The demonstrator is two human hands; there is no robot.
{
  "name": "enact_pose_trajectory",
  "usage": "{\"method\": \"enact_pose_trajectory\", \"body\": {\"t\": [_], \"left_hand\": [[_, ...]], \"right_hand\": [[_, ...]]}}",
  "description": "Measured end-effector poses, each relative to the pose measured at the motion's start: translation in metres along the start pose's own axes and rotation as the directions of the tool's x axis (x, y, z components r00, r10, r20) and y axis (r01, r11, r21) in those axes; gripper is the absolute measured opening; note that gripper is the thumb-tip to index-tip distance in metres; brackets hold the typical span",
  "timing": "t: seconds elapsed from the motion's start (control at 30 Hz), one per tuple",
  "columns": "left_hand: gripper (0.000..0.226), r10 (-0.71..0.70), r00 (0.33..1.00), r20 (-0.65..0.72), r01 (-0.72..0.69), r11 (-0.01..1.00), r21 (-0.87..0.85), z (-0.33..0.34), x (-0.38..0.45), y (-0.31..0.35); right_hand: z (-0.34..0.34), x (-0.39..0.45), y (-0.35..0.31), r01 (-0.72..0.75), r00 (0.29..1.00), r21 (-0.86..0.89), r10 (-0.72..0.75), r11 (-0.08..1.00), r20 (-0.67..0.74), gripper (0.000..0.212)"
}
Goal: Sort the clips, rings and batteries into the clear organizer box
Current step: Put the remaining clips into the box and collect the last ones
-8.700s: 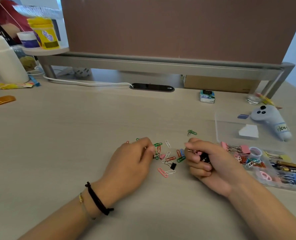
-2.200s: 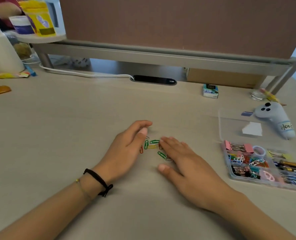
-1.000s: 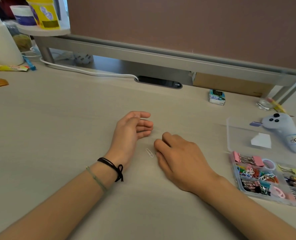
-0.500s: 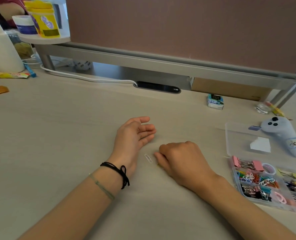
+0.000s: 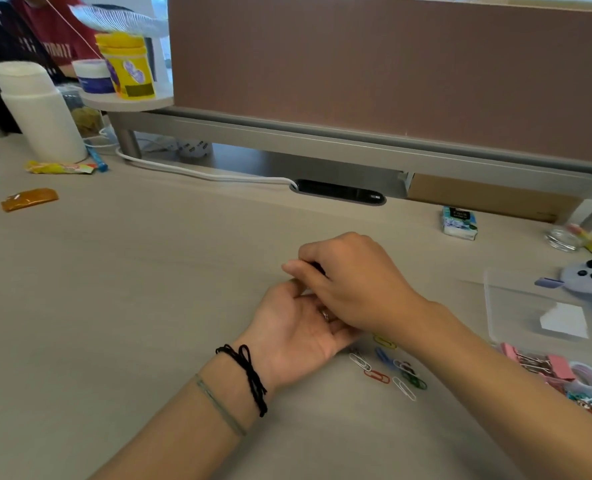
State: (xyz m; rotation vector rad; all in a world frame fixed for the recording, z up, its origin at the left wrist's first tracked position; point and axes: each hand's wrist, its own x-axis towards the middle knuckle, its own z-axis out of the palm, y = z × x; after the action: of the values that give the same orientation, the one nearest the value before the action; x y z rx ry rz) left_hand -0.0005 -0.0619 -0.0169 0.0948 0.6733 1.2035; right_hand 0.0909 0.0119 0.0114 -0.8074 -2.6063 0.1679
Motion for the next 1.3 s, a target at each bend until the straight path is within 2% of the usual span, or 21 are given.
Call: {"method": "enact_pose_trajectory", "body": {"t": [0.13, 0.33, 0.5, 0.6, 0.67, 0.73, 0.87, 1.03, 1.17, 1.3], "left_hand": [[0.052, 0.006, 1.0, 0.006, -0.006, 0.999, -0.034, 0.002, 0.0, -0.003], [0.043, 0.017, 1.0, 0.0, -0.017, 0.996, -0.088, 0.006, 0.0, -0.007], [0.037, 0.048, 0.999, -0.011, -0.049, 0.996, -0.072, 0.005, 0.002, -0.009], [0.037, 0.143, 0.981, -0.133, -0.158, 0.981, -0.111, 0.008, 0.005, -0.01], [0.036, 0.205, 0.951, -0.232, -0.236, 0.965, -0.112, 0.009, 0.01, -0.007], [0.035, 0.239, 0.931, -0.275, -0.272, 0.958, -0.089, 0.01, 0.015, -0.005], [0.044, 0.266, 0.93, -0.253, -0.262, 0.964, 0.05, 0.029, 0.026, -0.015], [0.044, 0.207, 0.96, -0.187, -0.173, 0.968, 0.184, 0.072, 0.049, -0.052], [0.035, 0.186, 0.971, -0.151, -0.153, 0.966, 0.209, 0.101, 0.067, -0.085], [0.042, 0.191, 0.968, -0.164, -0.156, 0.966, 0.207, 0.119, 0.081, -0.109]], "right_hand": [[-0.006, 0.001, -0.001, 0.035, 0.999, -0.001, -0.035, 0.999, 0.042, 0.043], [-0.012, -0.004, -0.001, 0.006, 0.998, 0.049, -0.009, 0.999, 0.061, 0.034], [-0.018, -0.014, 0.004, -0.064, 0.998, 0.183, 0.059, 0.981, 0.032, 0.033], [-0.026, -0.025, 0.013, -0.142, 0.986, 0.212, 0.157, 0.967, -0.058, 0.034], [-0.033, -0.037, 0.022, -0.209, 0.965, 0.178, 0.233, 0.962, -0.123, 0.043], [-0.038, -0.051, 0.03, -0.267, 0.948, 0.147, 0.287, 0.952, -0.138, 0.048], [-0.046, -0.089, 0.052, -0.335, 0.934, 0.123, 0.346, 0.934, -0.085, 0.047], [-0.068, -0.144, 0.079, -0.429, 0.896, 0.133, 0.44, 0.894, -0.066, 0.043], [-0.092, -0.188, 0.105, -0.499, 0.843, 0.188, 0.524, 0.846, -0.121, 0.043], [-0.111, -0.226, 0.131, -0.543, 0.783, 0.228, 0.586, 0.808, -0.209, 0.039]]}}
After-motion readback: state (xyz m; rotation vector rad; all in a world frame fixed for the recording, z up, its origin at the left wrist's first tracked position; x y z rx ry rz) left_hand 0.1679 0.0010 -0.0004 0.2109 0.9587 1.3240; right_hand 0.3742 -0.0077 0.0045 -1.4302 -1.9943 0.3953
